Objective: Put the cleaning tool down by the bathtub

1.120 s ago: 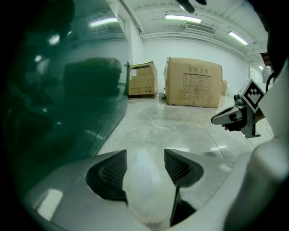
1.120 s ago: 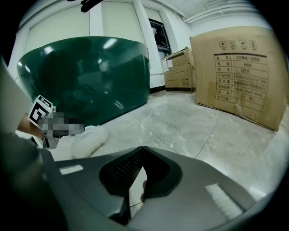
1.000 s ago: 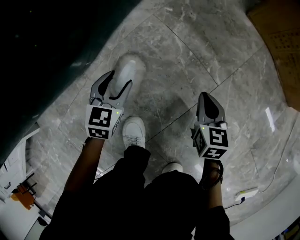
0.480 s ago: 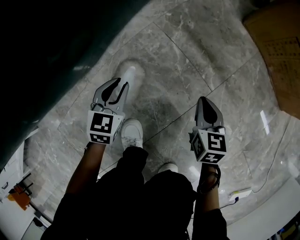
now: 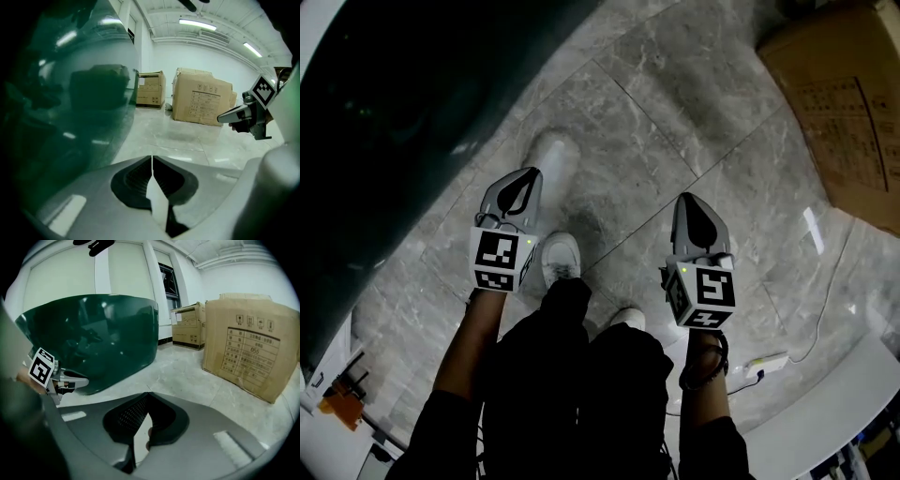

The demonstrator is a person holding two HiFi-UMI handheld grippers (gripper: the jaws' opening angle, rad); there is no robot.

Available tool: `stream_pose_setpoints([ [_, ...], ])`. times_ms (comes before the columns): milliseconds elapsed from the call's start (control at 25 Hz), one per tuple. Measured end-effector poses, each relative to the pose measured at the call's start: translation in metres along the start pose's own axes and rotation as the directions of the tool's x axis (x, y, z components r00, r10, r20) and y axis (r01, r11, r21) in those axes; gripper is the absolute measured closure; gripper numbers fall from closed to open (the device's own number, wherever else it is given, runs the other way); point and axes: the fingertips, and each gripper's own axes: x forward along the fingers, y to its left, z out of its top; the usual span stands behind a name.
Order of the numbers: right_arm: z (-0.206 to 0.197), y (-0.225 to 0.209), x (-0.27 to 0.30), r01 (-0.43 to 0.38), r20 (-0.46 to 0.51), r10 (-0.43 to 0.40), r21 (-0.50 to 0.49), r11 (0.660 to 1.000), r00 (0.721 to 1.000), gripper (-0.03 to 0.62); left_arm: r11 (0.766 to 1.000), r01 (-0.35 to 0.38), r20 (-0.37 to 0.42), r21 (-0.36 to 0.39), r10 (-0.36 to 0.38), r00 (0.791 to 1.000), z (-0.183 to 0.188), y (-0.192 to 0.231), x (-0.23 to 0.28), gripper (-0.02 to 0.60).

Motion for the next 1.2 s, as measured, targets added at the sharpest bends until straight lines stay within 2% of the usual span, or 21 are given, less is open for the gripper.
stream_pose_setpoints([
  [280, 0.073, 0.022, -0.060, -0.001, 0.005, 0.001, -0.013, 1.000, 1.000, 0.582, 0.999, 0.033, 0.006, 0.037, -0.033, 0.999, 0.063, -0.010, -0.053, 0.580],
  [520, 0.132, 0.036, -0.118, -0.004, 0.016, 0.004, -0.020, 1.000, 1.000, 0.582, 0.998, 0.043, 0.010, 0.041, -0.044, 0.999, 0.123, -0.021, -0.103, 0.580],
  [840, 0.206, 0.032, -0.187, 0.021, 0.051, -0.019, -0.026, 0.999, 0.998, 0.582, 0.997, 0.076, 0.023, 0.021, -0.076, 0.997, 0.193, -0.041, -0.168, 0.580],
  [1200, 0.283, 0.049, -0.264, 0.028, 0.114, -0.023, -0.038, 0.999, 0.993, 0.580, 0.997, 0.069, 0.106, 0.040, -0.073, 0.992, 0.290, -0.058, -0.251, 0.580],
])
